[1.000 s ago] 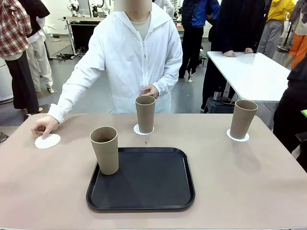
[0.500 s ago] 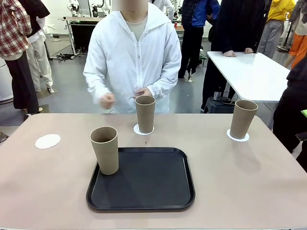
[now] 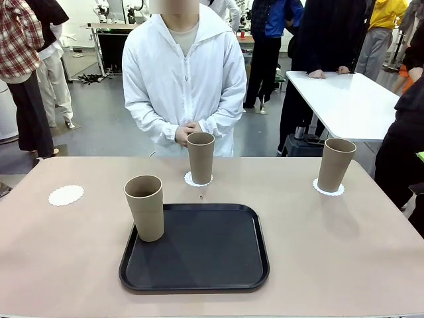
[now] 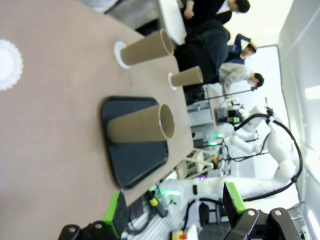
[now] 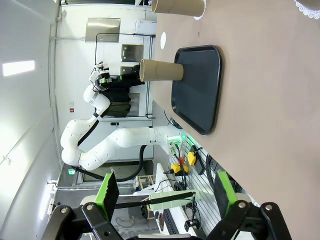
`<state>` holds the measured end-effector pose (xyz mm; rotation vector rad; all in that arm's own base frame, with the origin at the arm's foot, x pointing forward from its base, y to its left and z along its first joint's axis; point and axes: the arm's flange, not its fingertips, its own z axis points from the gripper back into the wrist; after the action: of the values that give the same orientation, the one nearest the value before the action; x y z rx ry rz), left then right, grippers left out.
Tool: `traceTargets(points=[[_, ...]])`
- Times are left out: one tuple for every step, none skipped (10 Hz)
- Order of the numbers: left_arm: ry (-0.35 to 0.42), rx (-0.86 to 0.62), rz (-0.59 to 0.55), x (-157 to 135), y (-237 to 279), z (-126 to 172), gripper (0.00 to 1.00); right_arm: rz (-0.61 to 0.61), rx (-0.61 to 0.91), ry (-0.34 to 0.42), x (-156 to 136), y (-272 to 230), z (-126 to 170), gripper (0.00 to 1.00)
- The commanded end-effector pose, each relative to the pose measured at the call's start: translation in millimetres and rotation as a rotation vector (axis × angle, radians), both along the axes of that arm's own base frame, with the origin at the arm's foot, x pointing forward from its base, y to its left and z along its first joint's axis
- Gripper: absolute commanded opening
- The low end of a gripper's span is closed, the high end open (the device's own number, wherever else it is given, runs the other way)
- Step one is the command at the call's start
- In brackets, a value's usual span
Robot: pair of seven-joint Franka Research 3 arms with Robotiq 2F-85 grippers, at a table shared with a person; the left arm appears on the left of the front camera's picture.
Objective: Place coasters on the table and set cups on them.
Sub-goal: Take one Reusable plastic cup from the Flat Tray and place it on a coaster set by the human.
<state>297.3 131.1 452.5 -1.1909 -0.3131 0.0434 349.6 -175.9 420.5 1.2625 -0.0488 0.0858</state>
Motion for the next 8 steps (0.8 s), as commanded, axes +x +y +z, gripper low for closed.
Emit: traceTargets(points=[[-0.017,-0.013,0.000,-1,1,0,1.00,0.006,0.009,0.001,-1,0,1,1.00],[-0.017,-0.013,0.000,-1,1,0,1.00,0.006,0.009,0.001,-1,0,1,1.00],[0.000,0.000,0.000,0,0,0,1.00,0.006,0.009,0.001,-1,0,1,1.00],[-0.143,0.121,-0.040,17,-10,21,1.00,0.006,0.009,0.001,-1,0,1,1.00],[-0.390,0.280,-0.091,32,-28,48,1.00,0.006,0.009,0.001,-1,0,1,1.00],[-0.581,0.460,-0.168,47,-54,79,1.00,0.006,0.009,0.001,-1,0,1,1.00],[-0.681,0.575,-0.220,50,-74,92,1.00,0.006,0.009,0.001,-1,0,1,1.00],[-0.788,0.713,-0.336,44,-99,99,1.00,0.006,0.009,0.001,-1,0,1,1.00]])
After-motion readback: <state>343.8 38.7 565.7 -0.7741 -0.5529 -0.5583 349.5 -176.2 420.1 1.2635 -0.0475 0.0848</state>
